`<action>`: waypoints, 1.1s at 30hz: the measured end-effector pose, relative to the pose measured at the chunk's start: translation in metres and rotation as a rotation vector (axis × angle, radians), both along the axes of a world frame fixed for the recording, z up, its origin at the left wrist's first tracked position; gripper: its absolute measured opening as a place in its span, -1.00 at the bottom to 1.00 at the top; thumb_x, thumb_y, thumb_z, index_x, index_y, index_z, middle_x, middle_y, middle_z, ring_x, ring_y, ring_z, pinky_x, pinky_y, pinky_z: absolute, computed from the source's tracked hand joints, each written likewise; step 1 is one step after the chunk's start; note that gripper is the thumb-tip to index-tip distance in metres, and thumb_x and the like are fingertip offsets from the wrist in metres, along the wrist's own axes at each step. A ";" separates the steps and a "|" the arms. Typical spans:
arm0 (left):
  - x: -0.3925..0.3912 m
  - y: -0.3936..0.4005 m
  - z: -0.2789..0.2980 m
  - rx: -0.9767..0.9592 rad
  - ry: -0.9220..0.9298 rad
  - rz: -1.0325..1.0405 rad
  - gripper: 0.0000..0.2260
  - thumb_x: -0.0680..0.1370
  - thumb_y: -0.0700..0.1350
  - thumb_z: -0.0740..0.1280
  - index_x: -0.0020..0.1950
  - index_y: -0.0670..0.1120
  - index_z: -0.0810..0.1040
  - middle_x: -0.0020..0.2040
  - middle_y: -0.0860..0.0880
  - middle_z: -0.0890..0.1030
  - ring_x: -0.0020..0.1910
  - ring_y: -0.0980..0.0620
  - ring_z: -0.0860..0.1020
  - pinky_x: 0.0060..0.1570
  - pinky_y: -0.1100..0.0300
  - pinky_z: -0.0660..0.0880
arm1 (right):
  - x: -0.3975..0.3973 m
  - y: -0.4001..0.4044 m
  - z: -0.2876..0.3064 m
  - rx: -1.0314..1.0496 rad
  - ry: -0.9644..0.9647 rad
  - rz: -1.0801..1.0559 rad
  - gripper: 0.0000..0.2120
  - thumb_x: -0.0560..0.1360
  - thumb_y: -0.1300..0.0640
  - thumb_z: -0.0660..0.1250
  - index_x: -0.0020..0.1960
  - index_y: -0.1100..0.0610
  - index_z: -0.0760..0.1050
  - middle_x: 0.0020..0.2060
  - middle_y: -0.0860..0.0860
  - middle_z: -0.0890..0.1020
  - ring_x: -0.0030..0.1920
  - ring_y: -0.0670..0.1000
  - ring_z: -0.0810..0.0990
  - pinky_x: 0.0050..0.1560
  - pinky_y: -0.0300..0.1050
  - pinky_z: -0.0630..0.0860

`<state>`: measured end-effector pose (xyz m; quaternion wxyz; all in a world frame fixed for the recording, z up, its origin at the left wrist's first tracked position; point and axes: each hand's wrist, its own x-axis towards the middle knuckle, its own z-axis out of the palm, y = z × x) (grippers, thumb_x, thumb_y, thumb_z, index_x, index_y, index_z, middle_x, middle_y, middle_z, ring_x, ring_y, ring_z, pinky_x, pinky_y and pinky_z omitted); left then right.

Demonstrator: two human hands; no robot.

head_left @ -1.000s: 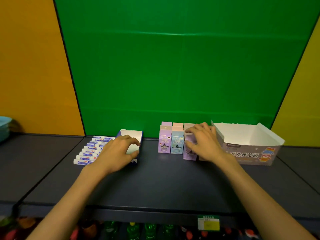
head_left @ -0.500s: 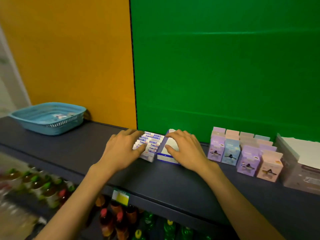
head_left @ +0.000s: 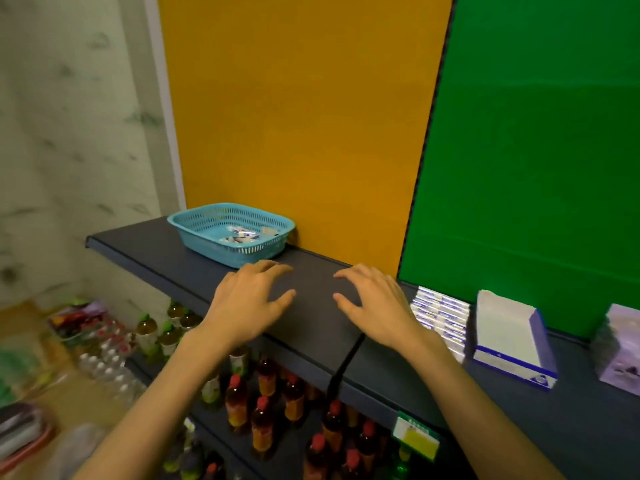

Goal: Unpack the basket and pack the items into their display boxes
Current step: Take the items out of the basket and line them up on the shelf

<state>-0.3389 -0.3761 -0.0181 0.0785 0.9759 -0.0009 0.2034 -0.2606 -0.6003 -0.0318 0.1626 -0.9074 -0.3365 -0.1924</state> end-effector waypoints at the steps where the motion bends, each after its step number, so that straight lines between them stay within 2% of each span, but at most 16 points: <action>1: 0.000 0.021 0.001 0.002 0.001 0.007 -0.52 0.60 0.27 0.17 0.49 0.16 0.34 0.44 0.10 0.41 0.36 0.00 0.42 0.25 -0.04 0.44 | 0.001 0.021 0.002 0.001 -0.002 0.007 -0.61 0.61 -0.15 0.23 0.39 -0.08 0.41 0.30 -0.09 0.48 0.32 -0.01 0.43 0.26 0.02 0.37; 7: 0.001 0.131 0.002 0.024 -0.024 0.048 -0.51 0.60 0.26 0.17 0.50 0.13 0.35 0.45 0.06 0.43 0.38 -0.01 0.42 0.21 -0.03 0.45 | 0.011 0.129 0.010 -0.007 -0.011 0.007 -0.60 0.60 -0.14 0.23 0.40 -0.07 0.41 0.30 -0.08 0.48 0.30 -0.01 0.44 0.24 0.00 0.37; 13: 0.020 0.212 0.007 0.026 -0.046 0.057 -0.52 0.61 0.25 0.18 0.50 0.14 0.35 0.46 0.06 0.42 0.36 -0.01 0.43 0.19 -0.03 0.47 | 0.033 0.201 0.015 -0.016 -0.010 -0.023 -0.60 0.59 -0.12 0.26 0.39 -0.05 0.42 0.33 -0.06 0.48 0.31 0.01 0.44 0.21 0.01 0.38; 18: 0.051 0.264 0.009 0.011 -0.059 0.066 -0.53 0.60 0.24 0.19 0.48 0.13 0.38 0.44 0.05 0.45 0.33 -0.01 0.46 0.16 -0.04 0.51 | 0.066 0.246 0.016 -0.031 -0.019 -0.049 -0.64 0.60 -0.12 0.26 0.35 -0.04 0.45 0.27 -0.07 0.51 0.30 0.01 0.45 0.17 -0.01 0.39; 24: 0.105 0.319 0.013 0.025 -0.057 0.033 -0.56 0.60 0.22 0.20 0.46 0.12 0.41 0.40 0.05 0.48 0.30 -0.01 0.48 0.10 -0.04 0.54 | 0.118 0.291 0.017 -0.001 -0.023 -0.071 -0.65 0.59 -0.13 0.27 0.31 -0.03 0.49 0.24 -0.05 0.54 0.26 0.03 0.49 0.22 0.07 0.44; 29: 0.162 0.356 0.024 0.019 -0.034 -0.027 -0.58 0.60 0.22 0.21 0.43 0.11 0.44 0.28 0.06 0.54 0.20 0.02 0.53 -0.01 0.03 0.57 | 0.164 0.319 0.021 0.026 0.000 -0.110 -0.65 0.59 -0.12 0.28 0.32 -0.02 0.50 0.23 -0.05 0.55 0.25 0.02 0.51 0.22 0.03 0.44; 33: 0.205 0.372 0.028 0.025 -0.022 -0.082 -0.59 0.61 0.19 0.23 0.42 0.10 0.46 0.26 0.04 0.55 0.19 -0.02 0.53 0.04 -0.01 0.53 | 0.194 0.332 0.023 0.027 0.009 -0.158 -0.63 0.59 -0.13 0.27 0.34 -0.02 0.48 0.21 -0.07 0.54 0.23 -0.01 0.51 0.23 0.05 0.47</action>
